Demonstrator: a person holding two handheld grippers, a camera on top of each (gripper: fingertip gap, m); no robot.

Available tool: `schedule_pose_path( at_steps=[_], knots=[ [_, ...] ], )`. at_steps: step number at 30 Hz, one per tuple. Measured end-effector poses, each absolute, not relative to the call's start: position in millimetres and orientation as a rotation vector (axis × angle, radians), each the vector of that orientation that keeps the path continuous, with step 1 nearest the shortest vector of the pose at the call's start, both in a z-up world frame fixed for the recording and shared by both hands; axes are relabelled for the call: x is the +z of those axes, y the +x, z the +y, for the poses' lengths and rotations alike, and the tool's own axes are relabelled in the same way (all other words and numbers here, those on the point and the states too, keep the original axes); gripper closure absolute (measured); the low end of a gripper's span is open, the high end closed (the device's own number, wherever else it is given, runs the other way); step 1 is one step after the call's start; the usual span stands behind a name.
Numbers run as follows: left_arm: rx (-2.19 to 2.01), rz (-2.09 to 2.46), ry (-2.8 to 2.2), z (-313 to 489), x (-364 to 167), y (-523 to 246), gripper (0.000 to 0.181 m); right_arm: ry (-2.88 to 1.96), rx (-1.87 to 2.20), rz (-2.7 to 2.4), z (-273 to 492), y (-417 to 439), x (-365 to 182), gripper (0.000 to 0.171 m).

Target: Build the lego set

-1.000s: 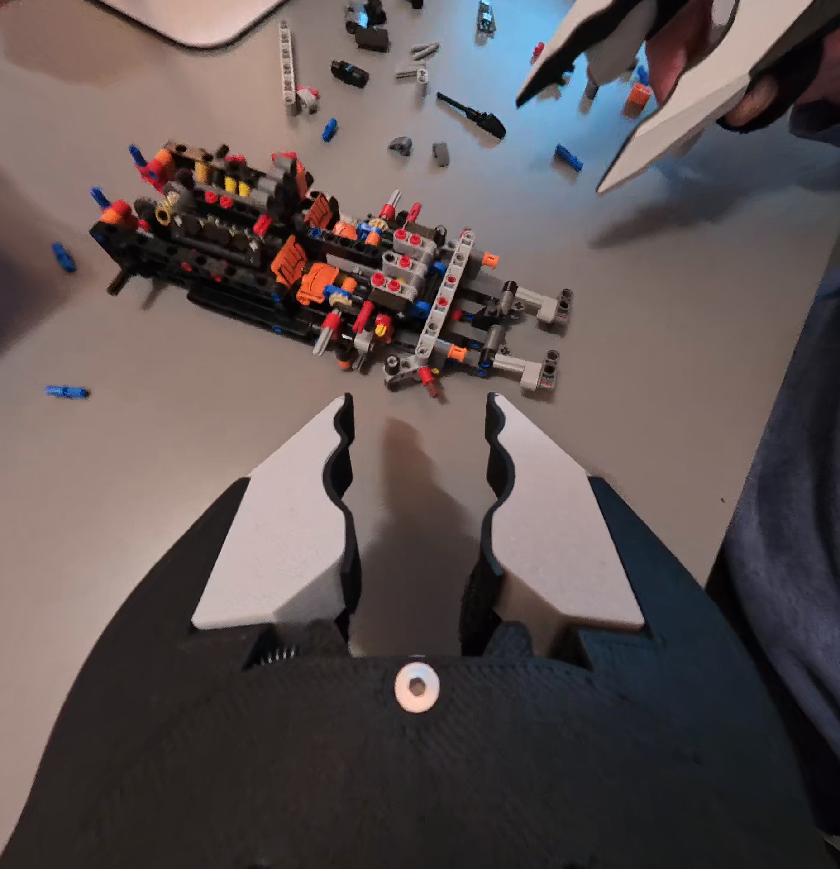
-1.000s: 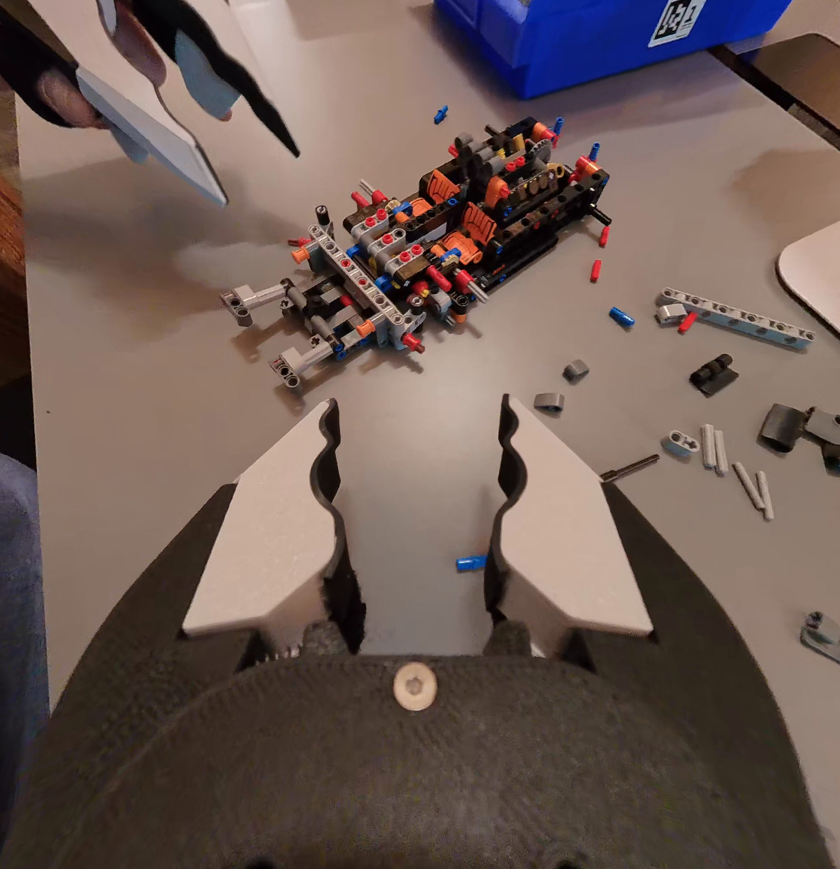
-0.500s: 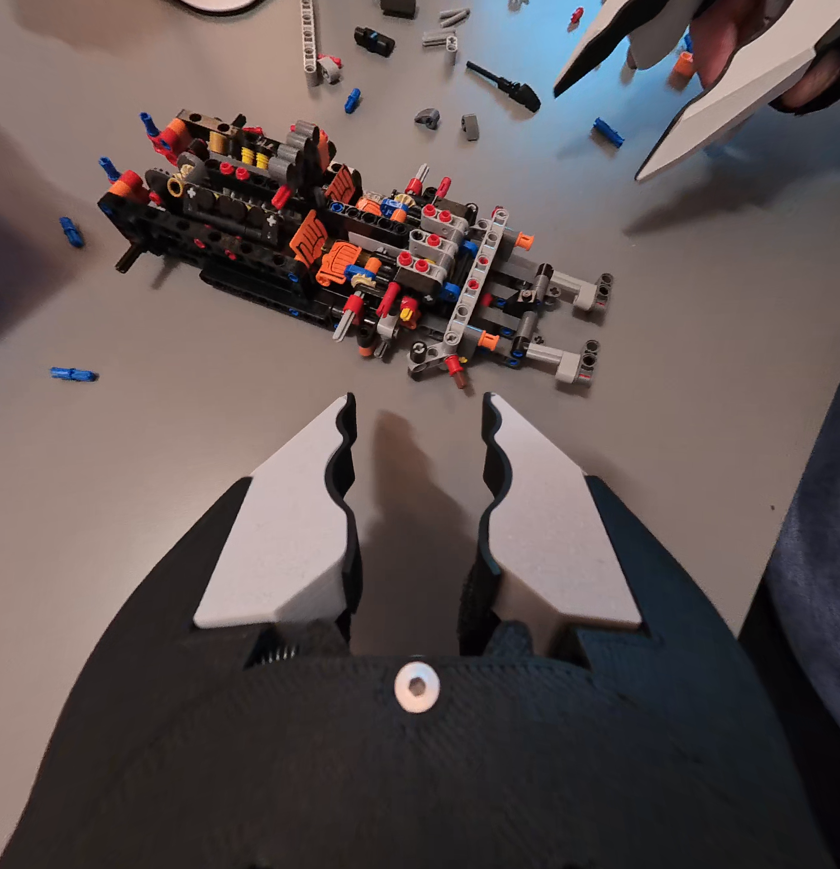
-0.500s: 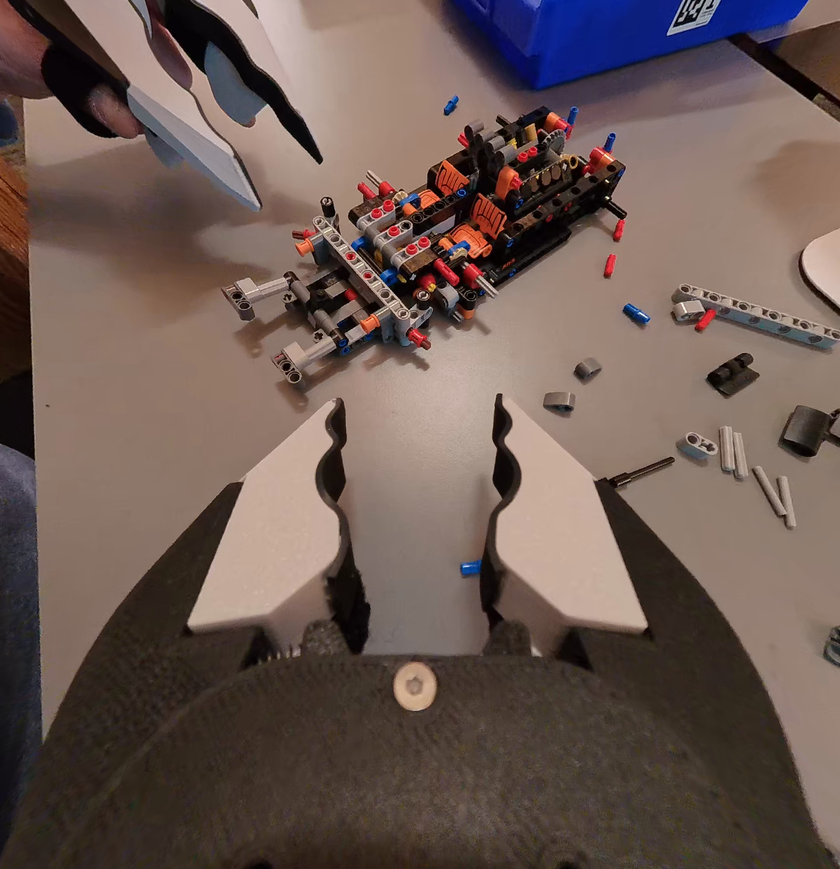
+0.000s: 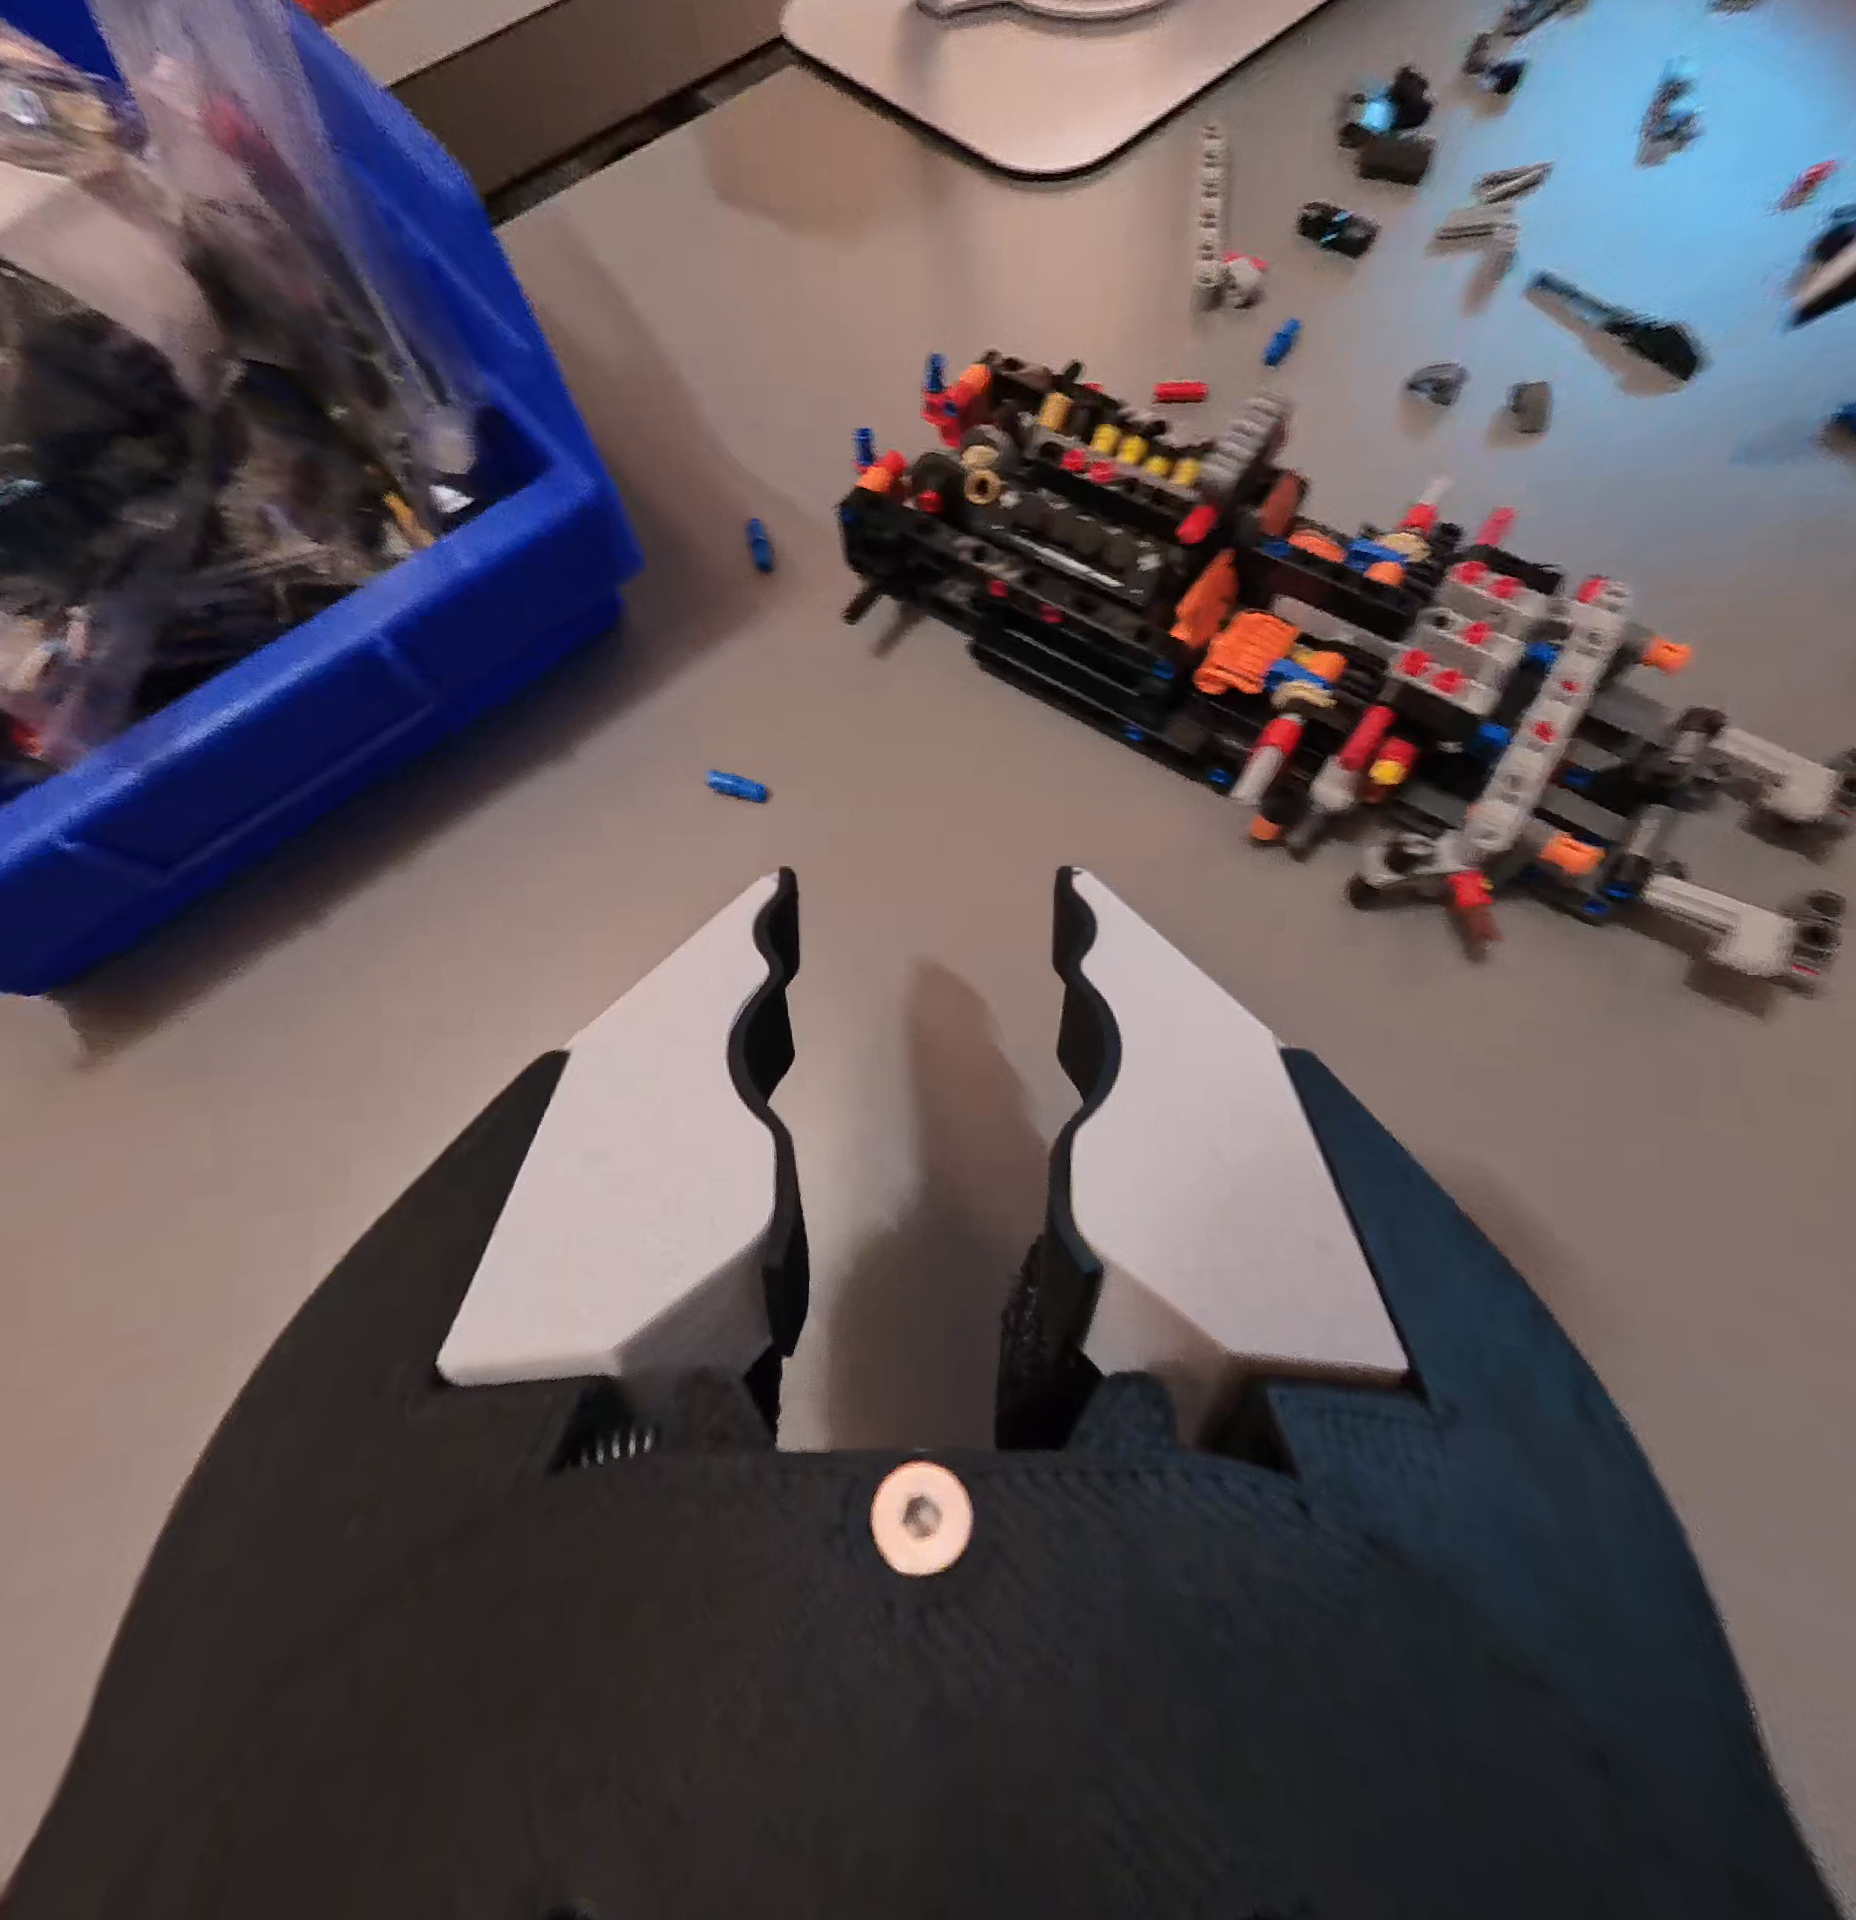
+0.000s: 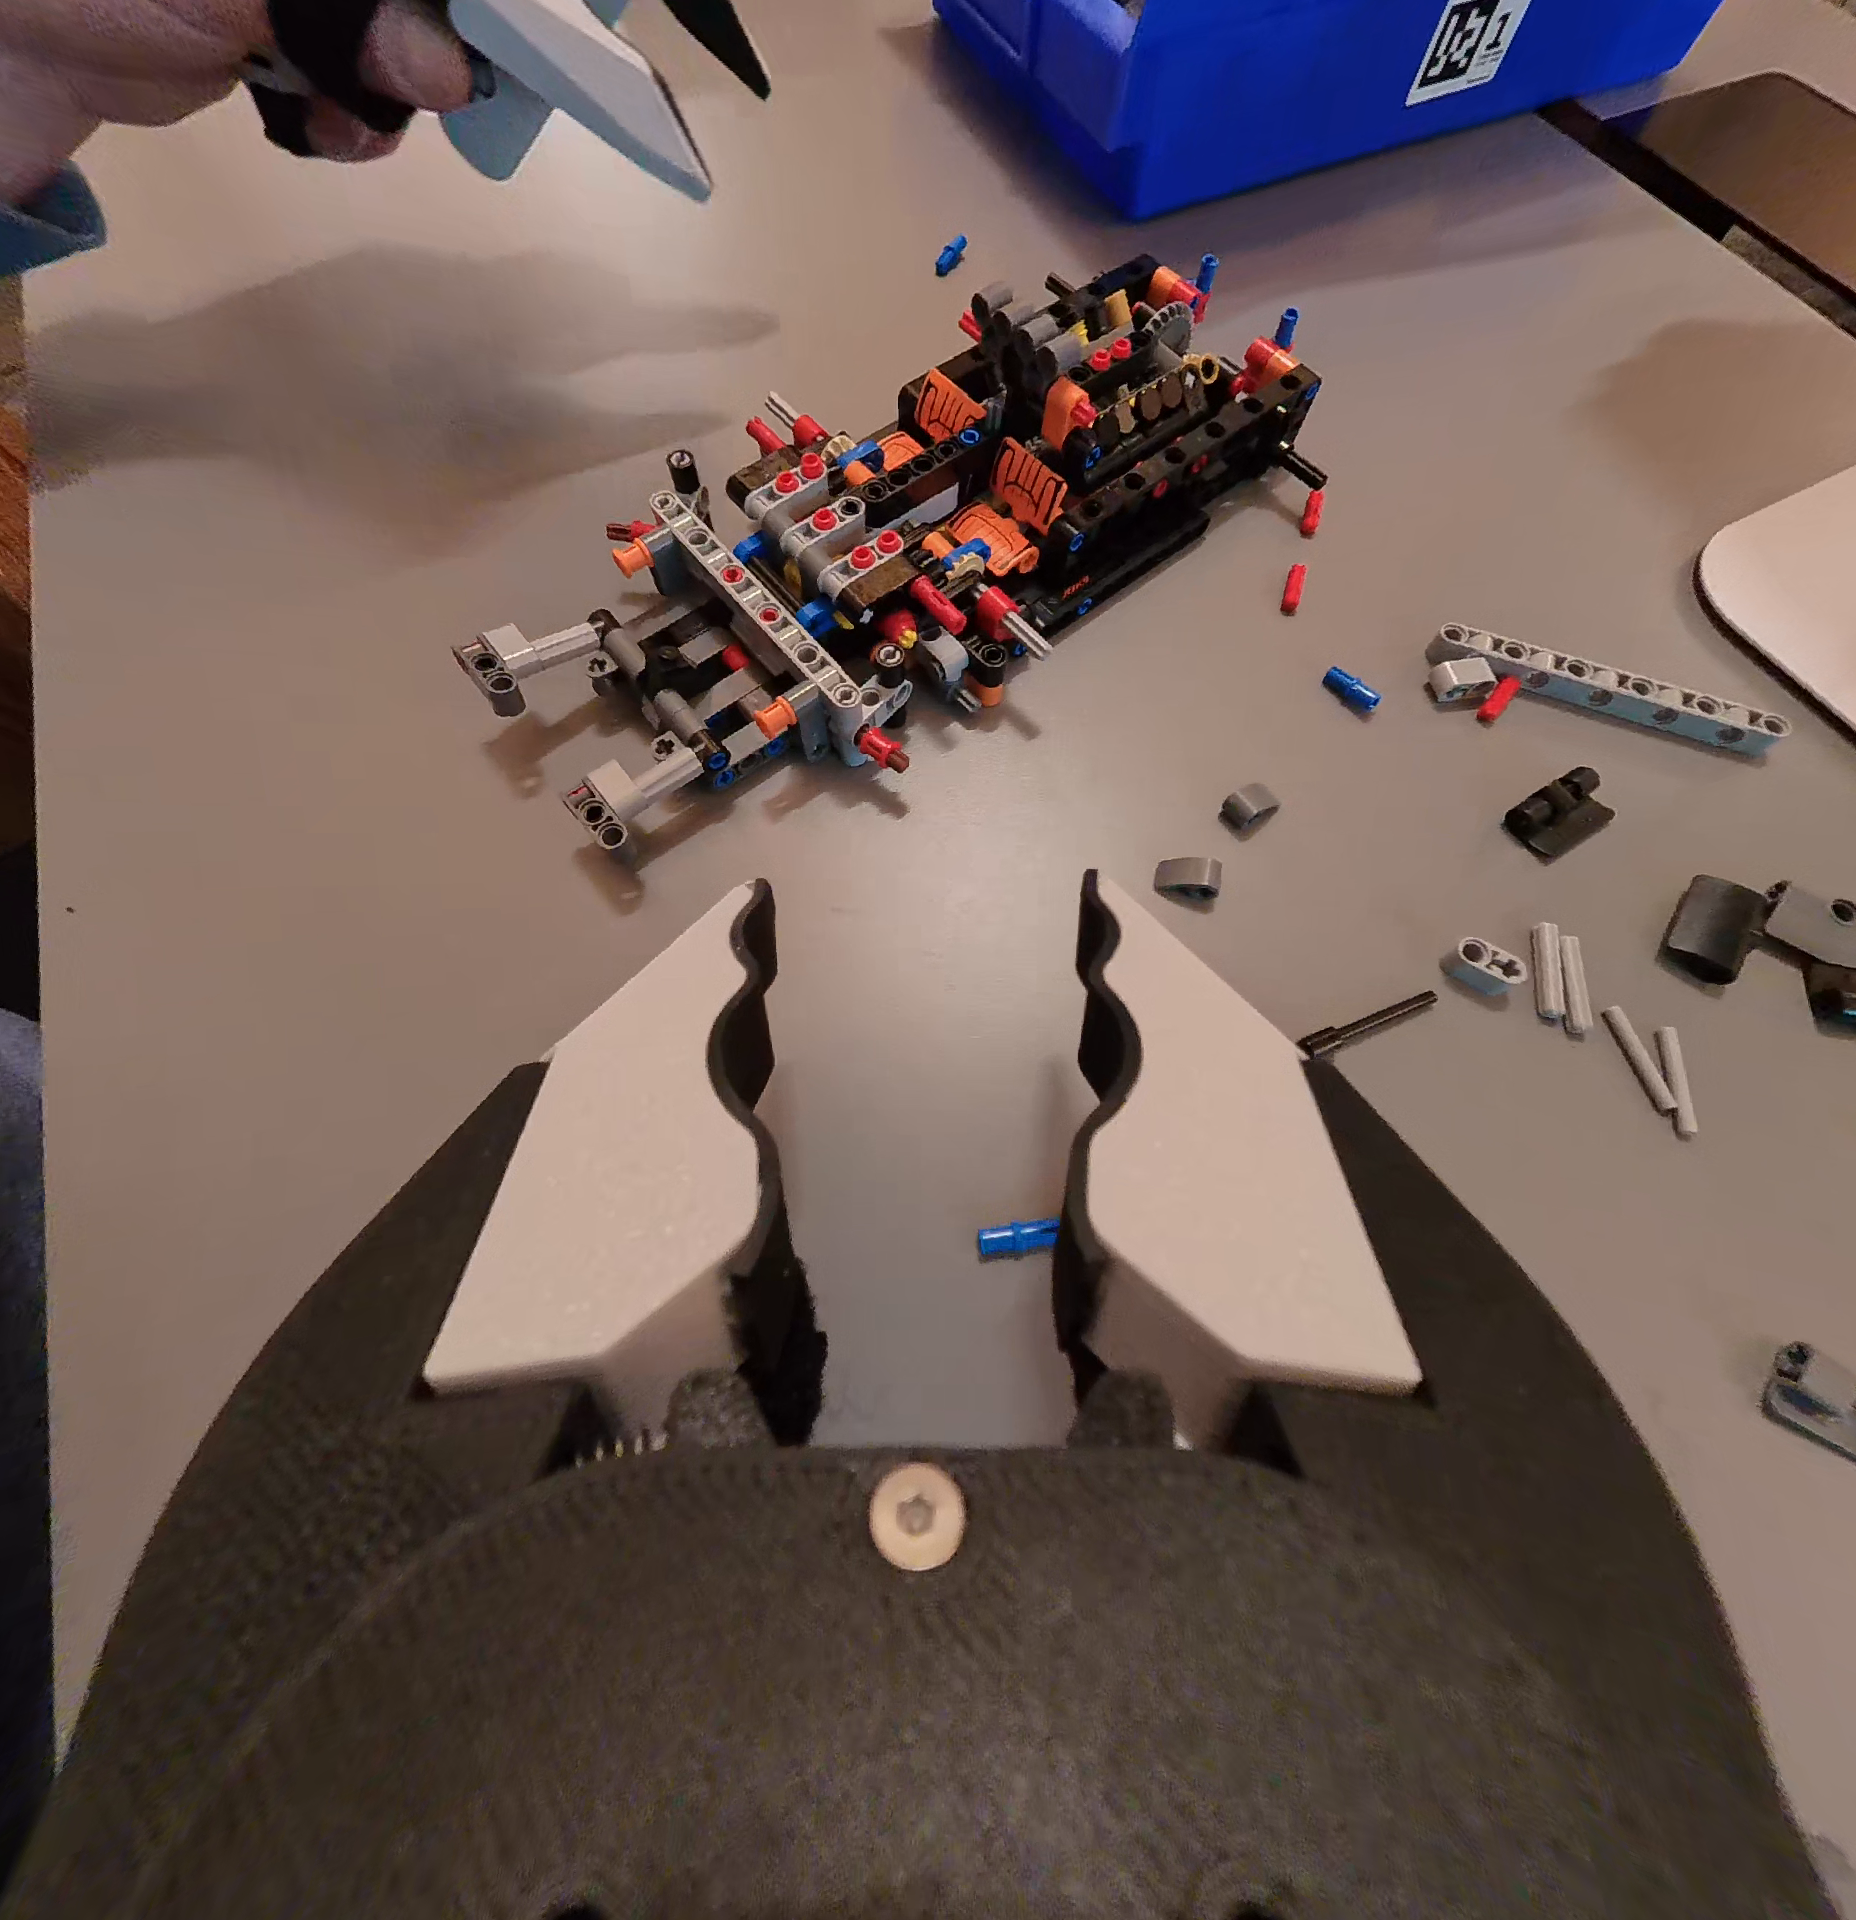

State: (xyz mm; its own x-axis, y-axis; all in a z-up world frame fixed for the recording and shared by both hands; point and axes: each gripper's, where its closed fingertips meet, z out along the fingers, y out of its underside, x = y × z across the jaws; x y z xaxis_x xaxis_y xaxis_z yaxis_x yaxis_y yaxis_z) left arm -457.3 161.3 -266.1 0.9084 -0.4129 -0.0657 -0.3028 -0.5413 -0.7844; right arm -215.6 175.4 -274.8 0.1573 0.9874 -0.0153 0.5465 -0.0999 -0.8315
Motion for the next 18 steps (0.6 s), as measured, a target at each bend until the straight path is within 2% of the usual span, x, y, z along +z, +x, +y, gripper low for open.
schedule_pose_path(
  at_steps=[1,8,18],
  knots=[
    [-0.117,0.51,-2.198,167,-268,-463,0.136,-1.741,0.806,-1.467,176,-215,-274,0.115],
    [-0.14,0.34,-2.376,213,-294,-481,0.156,-1.751,0.807,-1.459,179,-213,-276,0.118],
    [-0.065,0.28,-2.411,231,-316,-484,0.169,-1.755,0.839,-1.437,185,-210,-274,0.121]
  ],
)
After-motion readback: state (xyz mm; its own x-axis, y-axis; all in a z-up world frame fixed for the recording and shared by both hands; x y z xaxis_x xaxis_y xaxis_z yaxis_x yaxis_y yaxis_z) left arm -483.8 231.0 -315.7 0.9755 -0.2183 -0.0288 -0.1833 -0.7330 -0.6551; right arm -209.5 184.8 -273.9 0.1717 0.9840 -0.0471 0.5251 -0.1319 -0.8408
